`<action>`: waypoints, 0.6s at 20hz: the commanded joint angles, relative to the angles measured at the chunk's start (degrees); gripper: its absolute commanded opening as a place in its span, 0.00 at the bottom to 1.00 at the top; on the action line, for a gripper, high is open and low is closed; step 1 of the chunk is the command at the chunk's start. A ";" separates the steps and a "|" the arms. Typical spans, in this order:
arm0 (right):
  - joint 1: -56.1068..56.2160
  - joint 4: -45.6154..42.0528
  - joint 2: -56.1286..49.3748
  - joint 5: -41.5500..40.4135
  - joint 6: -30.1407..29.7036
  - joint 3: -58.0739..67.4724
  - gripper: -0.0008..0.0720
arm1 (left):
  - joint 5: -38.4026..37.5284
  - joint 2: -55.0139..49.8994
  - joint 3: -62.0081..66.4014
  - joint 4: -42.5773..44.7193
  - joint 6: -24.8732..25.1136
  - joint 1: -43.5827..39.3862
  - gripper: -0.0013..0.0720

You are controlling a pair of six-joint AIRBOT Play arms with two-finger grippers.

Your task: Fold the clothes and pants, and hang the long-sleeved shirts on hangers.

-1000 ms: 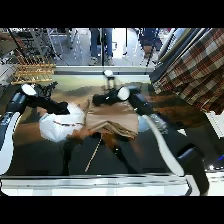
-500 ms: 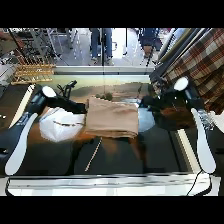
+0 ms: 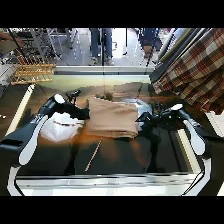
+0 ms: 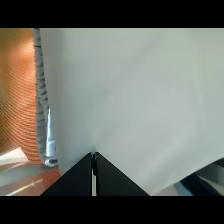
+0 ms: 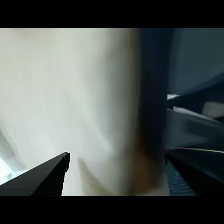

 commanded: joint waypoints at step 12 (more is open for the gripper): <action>6.69 4.57 -8.24 7.02 7.93 19.80 0.03 | -11.82 3.08 2.51 0.04 -3.06 0.17 0.04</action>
